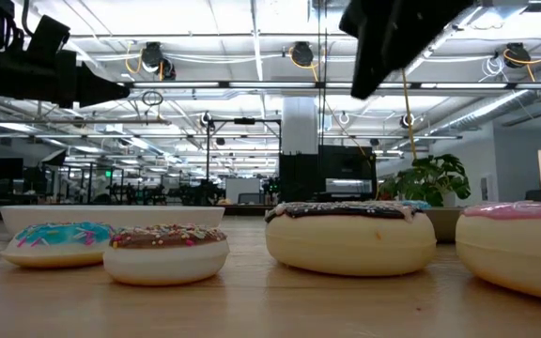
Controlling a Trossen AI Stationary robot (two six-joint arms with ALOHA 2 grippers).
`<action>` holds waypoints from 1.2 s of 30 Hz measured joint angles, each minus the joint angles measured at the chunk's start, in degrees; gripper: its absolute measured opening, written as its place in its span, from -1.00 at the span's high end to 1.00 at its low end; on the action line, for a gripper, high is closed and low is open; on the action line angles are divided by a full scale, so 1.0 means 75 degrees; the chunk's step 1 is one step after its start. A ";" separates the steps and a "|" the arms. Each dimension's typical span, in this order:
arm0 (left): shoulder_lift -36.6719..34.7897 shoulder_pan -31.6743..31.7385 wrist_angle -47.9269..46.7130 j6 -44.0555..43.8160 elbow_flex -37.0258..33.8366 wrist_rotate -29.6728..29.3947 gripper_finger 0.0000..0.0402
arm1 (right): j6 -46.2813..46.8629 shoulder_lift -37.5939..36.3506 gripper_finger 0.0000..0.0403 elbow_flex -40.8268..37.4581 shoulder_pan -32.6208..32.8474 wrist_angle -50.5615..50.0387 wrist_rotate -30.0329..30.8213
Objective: Pick & Place donuts
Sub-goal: Put the large pink donut on the gray plate
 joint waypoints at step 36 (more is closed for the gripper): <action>0.0000 0.0000 0.0188 -0.0091 0.0000 0.0006 0.79 | 0.0636 -0.0002 -0.07 -0.1979 0.0644 0.1817 -0.1134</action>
